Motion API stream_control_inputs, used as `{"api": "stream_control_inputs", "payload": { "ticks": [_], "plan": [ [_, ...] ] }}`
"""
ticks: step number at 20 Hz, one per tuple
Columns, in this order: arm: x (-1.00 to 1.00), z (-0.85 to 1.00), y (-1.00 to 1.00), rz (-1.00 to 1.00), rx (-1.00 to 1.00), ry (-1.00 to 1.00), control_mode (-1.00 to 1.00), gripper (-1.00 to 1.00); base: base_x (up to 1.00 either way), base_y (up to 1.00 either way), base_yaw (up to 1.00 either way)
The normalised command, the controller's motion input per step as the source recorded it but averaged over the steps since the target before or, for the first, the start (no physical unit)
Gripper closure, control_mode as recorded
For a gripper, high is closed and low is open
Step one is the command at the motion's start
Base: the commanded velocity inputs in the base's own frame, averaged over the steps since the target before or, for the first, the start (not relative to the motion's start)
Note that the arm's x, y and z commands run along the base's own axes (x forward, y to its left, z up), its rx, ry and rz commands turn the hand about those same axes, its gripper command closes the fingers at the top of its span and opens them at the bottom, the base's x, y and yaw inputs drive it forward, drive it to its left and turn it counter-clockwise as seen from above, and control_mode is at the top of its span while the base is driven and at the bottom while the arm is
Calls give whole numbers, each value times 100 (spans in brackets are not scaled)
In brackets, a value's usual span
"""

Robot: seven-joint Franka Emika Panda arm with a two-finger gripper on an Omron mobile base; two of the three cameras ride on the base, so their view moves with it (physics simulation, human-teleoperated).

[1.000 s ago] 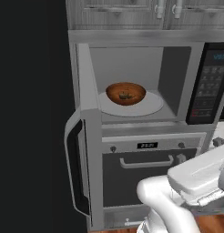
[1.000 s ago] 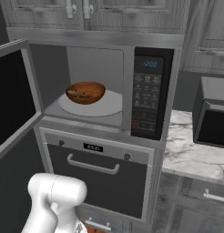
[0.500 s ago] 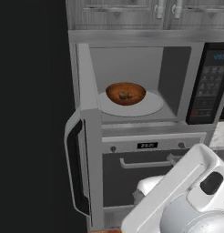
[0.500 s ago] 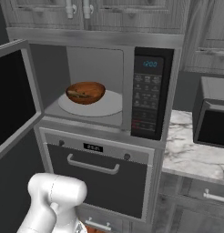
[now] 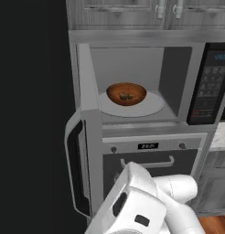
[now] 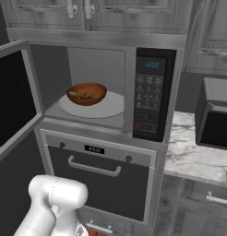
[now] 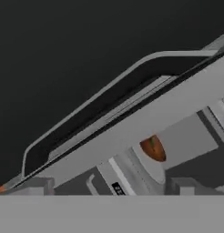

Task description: Remove the peach from the bowl and place it on the small plate. Then place the bowl with only the fish in the microwave, close the door, and press the start button to microwave the fish.

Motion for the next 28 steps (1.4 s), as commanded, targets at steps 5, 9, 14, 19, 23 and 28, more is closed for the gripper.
{"api": "stream_control_inputs", "payload": {
  "ticks": [5, 9, 14, 19, 23, 28],
  "plan": [
    [66, -51, 70, 10, -18, 6, -100, -100, 0, 0, 0],
    [77, -51, 37, 15, -11, 5, -100, -100, 0, 0, 0],
    [66, -55, 53, 16, -14, 4, -100, -100, 0, 0, 0],
    [27, -51, 40, 30, -20, 0, -100, -100, 0, 0, 0],
    [45, -16, 3, 11, -5, 0, -100, -100, 0, 0, 0],
    [7, 0, -79, 0, 2, 0, -100, -100, 0, 0, 0]
  ]
}}
